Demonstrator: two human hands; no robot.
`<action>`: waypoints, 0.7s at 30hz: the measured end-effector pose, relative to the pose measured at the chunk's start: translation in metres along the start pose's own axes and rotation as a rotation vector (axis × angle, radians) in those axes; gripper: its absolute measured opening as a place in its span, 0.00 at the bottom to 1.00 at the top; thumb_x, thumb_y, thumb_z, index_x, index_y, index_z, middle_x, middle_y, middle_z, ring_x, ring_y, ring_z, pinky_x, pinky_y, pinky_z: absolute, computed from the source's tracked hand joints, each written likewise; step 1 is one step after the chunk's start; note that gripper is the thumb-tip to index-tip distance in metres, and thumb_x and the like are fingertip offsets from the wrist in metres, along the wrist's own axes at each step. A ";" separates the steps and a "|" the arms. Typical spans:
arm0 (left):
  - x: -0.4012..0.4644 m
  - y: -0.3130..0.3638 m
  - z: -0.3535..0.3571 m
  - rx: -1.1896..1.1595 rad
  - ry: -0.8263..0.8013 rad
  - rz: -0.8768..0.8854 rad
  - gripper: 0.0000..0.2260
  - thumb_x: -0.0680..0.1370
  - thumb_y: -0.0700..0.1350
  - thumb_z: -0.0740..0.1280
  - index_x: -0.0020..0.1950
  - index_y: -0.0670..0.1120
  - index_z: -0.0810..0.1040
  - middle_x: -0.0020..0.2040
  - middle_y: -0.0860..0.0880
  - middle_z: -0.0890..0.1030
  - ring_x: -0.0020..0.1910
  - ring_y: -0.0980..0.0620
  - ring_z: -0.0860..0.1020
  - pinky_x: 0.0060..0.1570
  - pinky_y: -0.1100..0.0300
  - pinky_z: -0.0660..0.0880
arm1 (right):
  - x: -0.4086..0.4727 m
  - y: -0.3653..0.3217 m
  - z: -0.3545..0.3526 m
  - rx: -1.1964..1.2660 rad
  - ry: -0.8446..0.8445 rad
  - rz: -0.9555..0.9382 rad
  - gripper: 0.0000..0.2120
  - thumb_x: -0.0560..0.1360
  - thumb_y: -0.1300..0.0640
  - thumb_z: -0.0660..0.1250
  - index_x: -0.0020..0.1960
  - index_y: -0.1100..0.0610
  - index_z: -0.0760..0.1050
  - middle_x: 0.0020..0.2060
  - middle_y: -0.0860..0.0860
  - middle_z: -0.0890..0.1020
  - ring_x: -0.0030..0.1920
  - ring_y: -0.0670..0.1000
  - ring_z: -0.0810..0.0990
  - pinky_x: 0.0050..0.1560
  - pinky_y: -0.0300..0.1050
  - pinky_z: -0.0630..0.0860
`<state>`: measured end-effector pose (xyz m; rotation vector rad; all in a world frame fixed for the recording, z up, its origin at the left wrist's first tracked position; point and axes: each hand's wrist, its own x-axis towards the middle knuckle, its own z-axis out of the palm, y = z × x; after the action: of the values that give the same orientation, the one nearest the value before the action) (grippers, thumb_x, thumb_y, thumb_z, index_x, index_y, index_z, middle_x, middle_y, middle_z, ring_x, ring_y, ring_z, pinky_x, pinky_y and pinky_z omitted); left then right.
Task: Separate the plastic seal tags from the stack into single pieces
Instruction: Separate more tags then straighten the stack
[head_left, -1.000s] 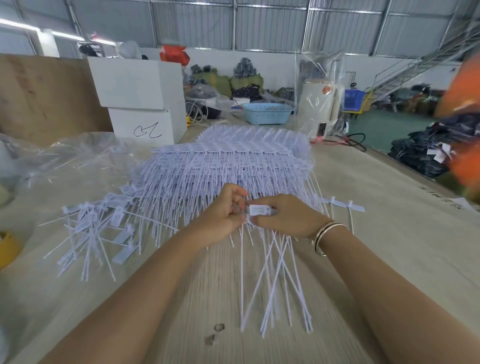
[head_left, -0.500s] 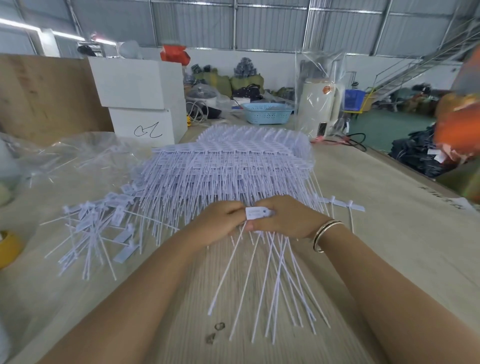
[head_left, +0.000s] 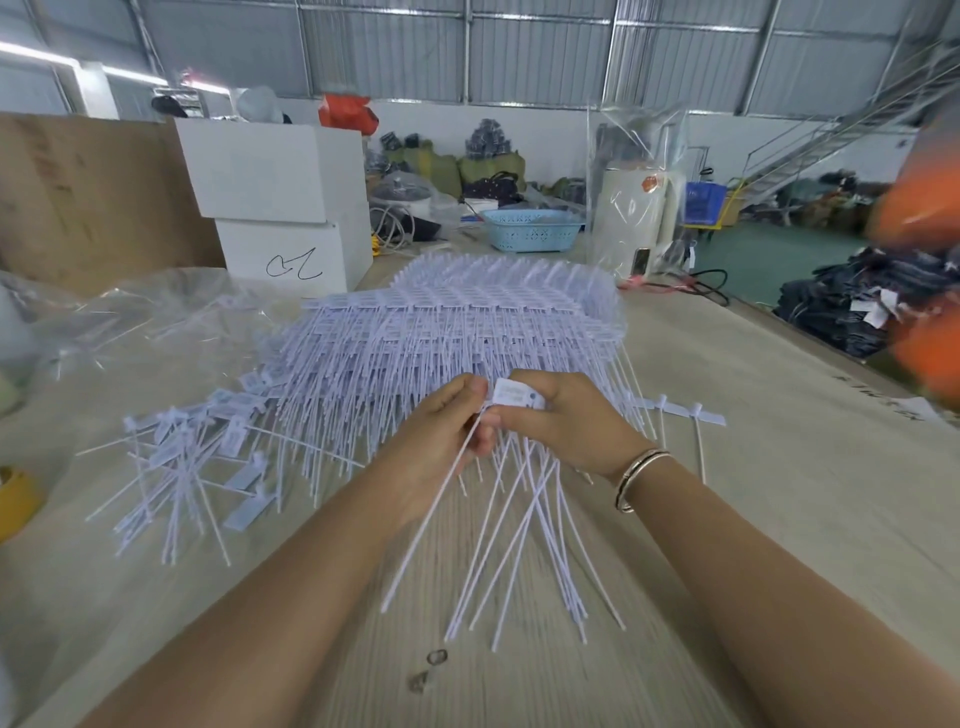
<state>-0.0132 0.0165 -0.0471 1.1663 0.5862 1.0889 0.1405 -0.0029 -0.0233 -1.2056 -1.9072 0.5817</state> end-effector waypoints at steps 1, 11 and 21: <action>-0.001 0.000 0.001 -0.043 0.002 -0.003 0.11 0.81 0.45 0.60 0.43 0.44 0.78 0.30 0.50 0.74 0.26 0.59 0.71 0.29 0.69 0.72 | 0.000 0.000 0.001 0.002 0.008 -0.006 0.15 0.72 0.54 0.72 0.38 0.64 0.73 0.26 0.46 0.69 0.27 0.43 0.65 0.31 0.38 0.62; 0.000 -0.001 0.002 -0.220 -0.061 0.006 0.10 0.75 0.47 0.63 0.38 0.47 0.82 0.29 0.52 0.76 0.26 0.60 0.71 0.30 0.68 0.73 | -0.001 -0.003 0.002 0.006 0.041 -0.071 0.13 0.72 0.56 0.72 0.38 0.65 0.75 0.28 0.53 0.73 0.27 0.43 0.66 0.31 0.36 0.63; 0.000 0.007 -0.014 0.702 -0.065 0.072 0.13 0.80 0.43 0.62 0.35 0.47 0.76 0.24 0.52 0.76 0.23 0.56 0.75 0.27 0.65 0.72 | 0.000 0.000 -0.008 -0.003 -0.327 0.122 0.08 0.74 0.52 0.70 0.46 0.56 0.82 0.30 0.43 0.78 0.29 0.42 0.71 0.34 0.35 0.67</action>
<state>-0.0271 0.0227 -0.0450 1.8306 0.9205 0.9195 0.1474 -0.0032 -0.0187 -1.2982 -2.1116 0.8874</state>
